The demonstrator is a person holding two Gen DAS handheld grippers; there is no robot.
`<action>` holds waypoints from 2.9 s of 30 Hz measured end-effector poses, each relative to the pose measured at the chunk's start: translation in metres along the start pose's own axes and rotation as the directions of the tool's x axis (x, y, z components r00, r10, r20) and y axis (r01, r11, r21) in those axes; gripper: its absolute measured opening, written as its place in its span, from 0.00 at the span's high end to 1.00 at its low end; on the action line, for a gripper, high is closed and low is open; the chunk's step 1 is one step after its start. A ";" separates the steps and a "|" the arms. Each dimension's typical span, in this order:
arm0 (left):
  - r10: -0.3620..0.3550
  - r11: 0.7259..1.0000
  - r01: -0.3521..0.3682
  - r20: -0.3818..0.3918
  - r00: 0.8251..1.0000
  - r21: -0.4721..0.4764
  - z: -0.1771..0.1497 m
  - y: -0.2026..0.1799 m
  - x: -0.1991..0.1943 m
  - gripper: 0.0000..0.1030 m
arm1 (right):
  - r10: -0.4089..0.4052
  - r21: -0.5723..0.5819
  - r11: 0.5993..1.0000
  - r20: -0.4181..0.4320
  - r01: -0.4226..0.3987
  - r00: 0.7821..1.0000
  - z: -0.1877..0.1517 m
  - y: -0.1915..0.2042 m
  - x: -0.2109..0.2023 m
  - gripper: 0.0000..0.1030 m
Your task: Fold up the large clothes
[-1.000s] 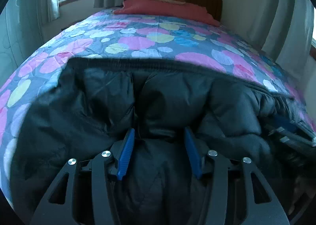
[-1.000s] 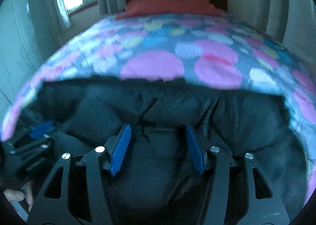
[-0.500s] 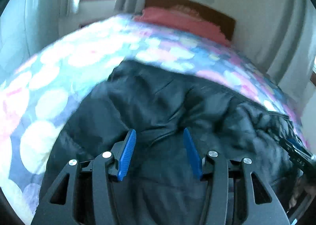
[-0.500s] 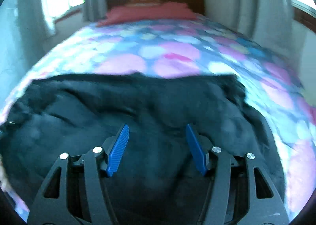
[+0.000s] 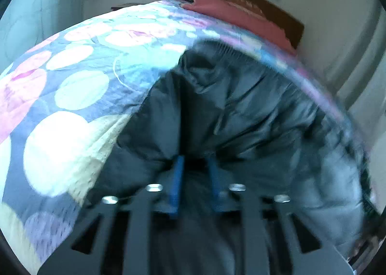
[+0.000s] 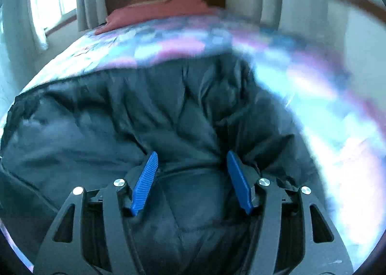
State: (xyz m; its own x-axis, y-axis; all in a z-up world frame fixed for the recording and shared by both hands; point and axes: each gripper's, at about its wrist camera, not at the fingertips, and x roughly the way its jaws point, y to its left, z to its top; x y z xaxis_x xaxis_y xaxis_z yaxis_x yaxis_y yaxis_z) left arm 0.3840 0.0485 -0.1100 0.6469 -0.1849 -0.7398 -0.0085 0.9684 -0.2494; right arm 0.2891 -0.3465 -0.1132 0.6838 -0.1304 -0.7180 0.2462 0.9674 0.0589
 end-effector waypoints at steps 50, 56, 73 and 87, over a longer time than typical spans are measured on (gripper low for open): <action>-0.125 0.903 0.137 0.054 0.991 -0.408 -0.123 0.081 -0.170 0.81 | 0.171 0.353 0.924 -0.032 -0.149 0.985 -0.115 -0.090 -0.156 0.77; -0.130 0.906 0.134 0.038 0.991 -0.402 -0.145 0.089 -0.184 0.81 | 0.168 0.339 0.930 -0.051 -0.141 0.985 -0.138 -0.094 -0.168 0.75; -0.079 0.921 0.071 -0.005 0.997 -0.384 -0.154 0.103 -0.212 0.49 | -0.064 0.190 0.979 -0.030 0.068 0.998 -0.143 -0.082 -0.234 0.48; -0.004 0.945 0.012 0.024 1.000 -0.325 -0.137 0.107 -0.231 0.48 | 0.106 -0.056 0.993 0.014 -0.105 0.994 -0.100 0.063 -0.202 0.48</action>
State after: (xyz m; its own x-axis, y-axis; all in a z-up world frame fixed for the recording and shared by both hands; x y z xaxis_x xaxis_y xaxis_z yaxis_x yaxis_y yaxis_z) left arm 0.1296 0.1714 -0.0515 0.6653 -0.1850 -0.7233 -0.2484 0.8588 -0.4481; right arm 0.0979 -0.2379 -0.0337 0.7159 -0.0300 -0.6976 0.1340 0.9864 0.0952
